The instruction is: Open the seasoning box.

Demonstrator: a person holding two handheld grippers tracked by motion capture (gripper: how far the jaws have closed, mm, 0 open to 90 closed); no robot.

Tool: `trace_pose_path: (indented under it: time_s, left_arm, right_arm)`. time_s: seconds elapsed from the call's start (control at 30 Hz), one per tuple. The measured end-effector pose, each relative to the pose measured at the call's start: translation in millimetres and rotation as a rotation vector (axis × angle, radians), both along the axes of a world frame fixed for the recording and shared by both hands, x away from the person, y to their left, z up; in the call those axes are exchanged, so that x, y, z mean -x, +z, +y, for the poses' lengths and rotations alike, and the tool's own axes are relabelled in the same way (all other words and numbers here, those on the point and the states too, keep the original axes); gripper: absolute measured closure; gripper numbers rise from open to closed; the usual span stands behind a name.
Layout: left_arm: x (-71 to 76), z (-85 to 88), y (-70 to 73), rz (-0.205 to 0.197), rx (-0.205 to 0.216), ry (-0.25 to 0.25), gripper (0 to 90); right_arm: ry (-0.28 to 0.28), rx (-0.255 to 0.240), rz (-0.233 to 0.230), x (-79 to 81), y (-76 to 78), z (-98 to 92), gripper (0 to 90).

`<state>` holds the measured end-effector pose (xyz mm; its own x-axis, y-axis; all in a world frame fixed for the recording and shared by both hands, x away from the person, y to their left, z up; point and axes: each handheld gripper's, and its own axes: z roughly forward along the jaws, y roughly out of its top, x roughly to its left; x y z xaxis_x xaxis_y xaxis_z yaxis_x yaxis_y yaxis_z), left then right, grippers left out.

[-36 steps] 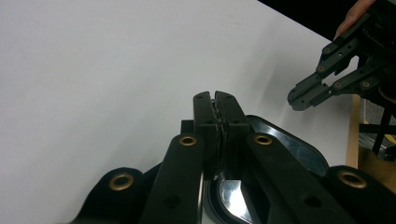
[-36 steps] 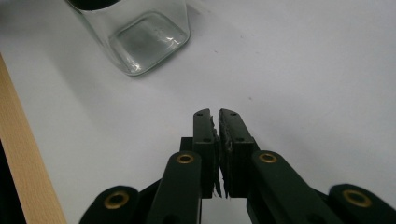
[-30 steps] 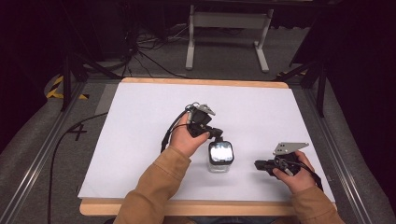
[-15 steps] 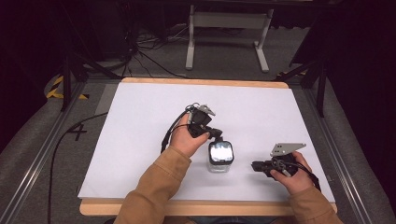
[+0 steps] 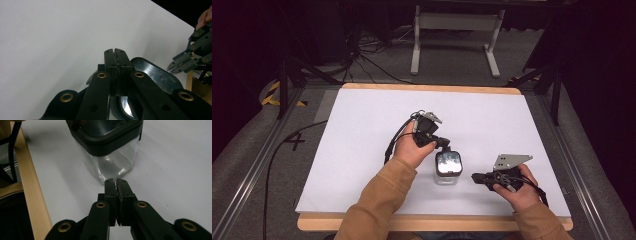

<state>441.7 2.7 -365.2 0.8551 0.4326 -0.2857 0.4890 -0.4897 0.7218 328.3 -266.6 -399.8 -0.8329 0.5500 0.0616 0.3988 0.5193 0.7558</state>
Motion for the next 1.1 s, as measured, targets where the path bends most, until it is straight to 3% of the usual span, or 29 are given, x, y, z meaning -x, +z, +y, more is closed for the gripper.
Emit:
trace_pose_path:
  time_s: [0.23, 0.47, 0.83, 0.97, 1.1]
  left_arm:
    - [-1.0, 0.3, -0.6, -0.003, 0.002, 0.000, 89.8]
    - [-0.5, 0.2, -0.5, -0.005, -0.004, 0.002, 89.8]
    - [0.9, 0.8, -0.8, -0.012, -0.006, 0.006, 89.8]
    - [4.1, 1.6, 0.6, -0.042, -0.026, 0.024, 86.6]
    - [10.7, 6.3, 9.2, -0.071, -0.005, 0.033, 84.7]
  right_arm:
    - [0.044, -0.076, -0.006, 4.5, 6.4, 14.6, 89.7]
    - [0.046, -0.132, -0.014, 2.5, 6.1, 21.8, 89.4]
    - [0.031, -0.165, -0.048, 1.1, 7.6, 25.6, 89.9]
    - [0.035, -0.162, -0.051, 0.4, 7.9, 26.3, 89.9]
    - [0.037, -0.164, -0.054, -0.5, 9.2, 26.3, 89.9]
